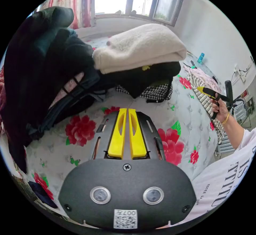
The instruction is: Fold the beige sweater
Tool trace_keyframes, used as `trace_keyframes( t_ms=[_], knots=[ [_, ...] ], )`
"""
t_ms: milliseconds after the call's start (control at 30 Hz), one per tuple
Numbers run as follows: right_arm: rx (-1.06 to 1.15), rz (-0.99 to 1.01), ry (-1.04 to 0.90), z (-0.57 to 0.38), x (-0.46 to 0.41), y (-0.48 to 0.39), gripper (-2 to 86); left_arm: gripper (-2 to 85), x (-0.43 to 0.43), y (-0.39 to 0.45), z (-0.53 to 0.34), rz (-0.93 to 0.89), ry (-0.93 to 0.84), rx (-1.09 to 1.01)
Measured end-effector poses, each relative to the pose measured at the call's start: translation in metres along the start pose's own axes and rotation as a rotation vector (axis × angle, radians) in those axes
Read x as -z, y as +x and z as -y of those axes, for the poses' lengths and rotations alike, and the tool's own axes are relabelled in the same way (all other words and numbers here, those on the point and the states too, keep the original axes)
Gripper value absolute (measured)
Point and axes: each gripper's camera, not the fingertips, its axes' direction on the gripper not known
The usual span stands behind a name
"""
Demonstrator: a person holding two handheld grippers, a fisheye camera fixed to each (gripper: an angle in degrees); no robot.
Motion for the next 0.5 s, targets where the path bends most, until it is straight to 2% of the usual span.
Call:
trace_keyframes(
  t_ms=[133, 200, 300, 400, 433, 500],
  knots=[
    [-0.188, -0.411, -0.068, -0.098, 0.073, 0.083, 10.2, -1.0, -0.051, 0.015, -0.129, -0.025, -0.221, 0.075],
    [-0.217, -0.542, -0.108, -0.112, 0.088, 0.098, 10.4, -1.0, -0.063, 0.029, -0.170, -0.014, -0.286, 0.073],
    [-0.252, -0.547, -0.245, -0.110, 0.065, 0.118, 9.6, -1.0, -0.085, 0.053, -0.206, 0.007, -0.379, 0.010],
    [-0.240, -0.650, -0.240, -0.084, 0.051, 0.094, 6.1, -1.0, -0.107, 0.072, -0.214, 0.054, -0.425, -0.097],
    [-0.307, -0.694, -0.257, -0.068, 0.050, 0.088, 4.7, -1.0, -0.125, 0.076, -0.218, 0.058, -0.471, -0.138],
    [-0.276, -0.668, -0.253, -0.045, 0.055, 0.057, 3.2, -1.0, -0.145, 0.077, -0.224, 0.062, -0.494, -0.177]
  ],
)
